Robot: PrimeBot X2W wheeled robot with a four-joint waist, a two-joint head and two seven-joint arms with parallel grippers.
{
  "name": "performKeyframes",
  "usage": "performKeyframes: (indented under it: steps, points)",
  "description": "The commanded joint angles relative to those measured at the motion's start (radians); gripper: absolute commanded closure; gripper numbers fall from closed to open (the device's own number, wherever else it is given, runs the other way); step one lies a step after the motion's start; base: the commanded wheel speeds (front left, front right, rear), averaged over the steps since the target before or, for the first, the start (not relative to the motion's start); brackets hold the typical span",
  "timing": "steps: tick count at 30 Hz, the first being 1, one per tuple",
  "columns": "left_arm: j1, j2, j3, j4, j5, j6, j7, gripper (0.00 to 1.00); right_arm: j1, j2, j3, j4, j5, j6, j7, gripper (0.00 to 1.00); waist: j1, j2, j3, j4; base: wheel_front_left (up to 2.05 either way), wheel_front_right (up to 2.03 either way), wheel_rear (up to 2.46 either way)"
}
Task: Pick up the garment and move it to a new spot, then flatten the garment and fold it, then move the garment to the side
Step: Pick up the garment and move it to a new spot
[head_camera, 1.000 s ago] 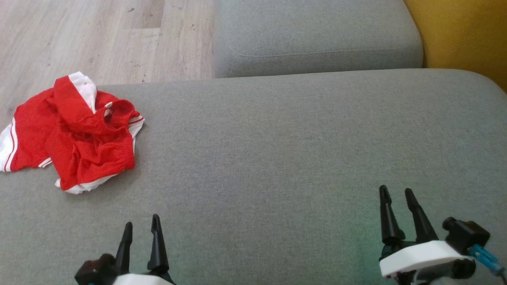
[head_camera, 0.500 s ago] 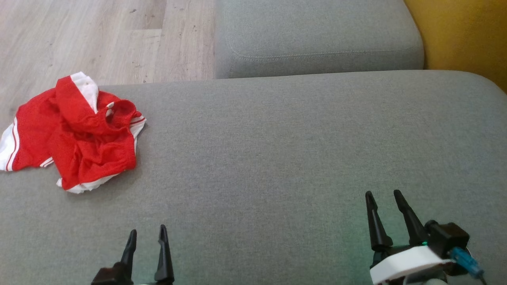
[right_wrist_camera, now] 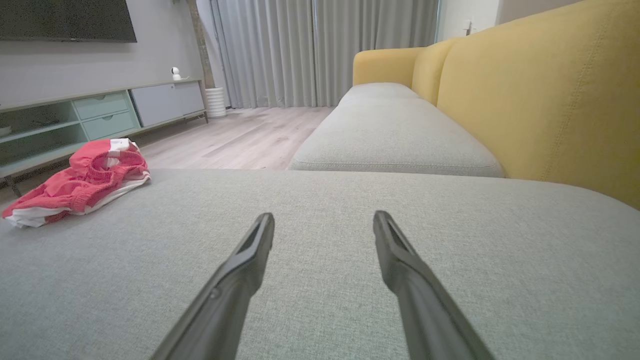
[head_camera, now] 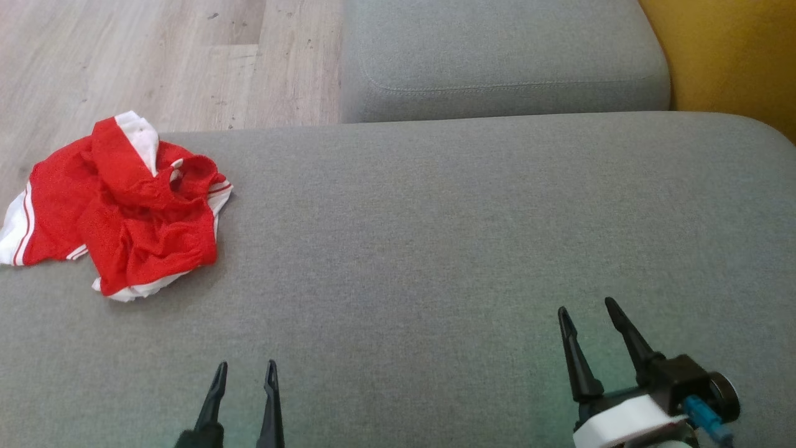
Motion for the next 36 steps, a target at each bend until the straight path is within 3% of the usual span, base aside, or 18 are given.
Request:
performKeyframes:
  steps: [1,26,30,36]
  points:
    - [-0.025,0.008,0.017,-0.031,0.03,0.008,-0.02,0.0,-0.012,-0.01,0.029,-0.033,-0.034,0.008,-0.019,0.0,0.0,0.0,0.0,0.001,0.0,0.0,0.0]
    - [-0.033,0.015,0.009,-0.024,0.003,0.018,-0.02,0.0,-0.016,-0.01,0.014,-0.026,-0.025,0.008,-0.02,0.0,0.0,0.0,0.002,0.011,0.0,0.0,0.0]
    - [-0.041,0.019,0.005,-0.025,0.003,0.02,-0.019,0.0,-0.009,-0.01,0.0,-0.032,-0.022,0.008,-0.02,0.0,0.0,0.0,0.002,0.052,0.0,0.0,0.0]
    - [-0.05,0.032,0.005,-0.034,0.005,0.025,-0.013,0.0,-0.002,-0.01,-0.01,-0.04,-0.014,0.008,-0.02,0.0,0.0,0.0,-0.001,0.175,0.0,0.0,0.0]
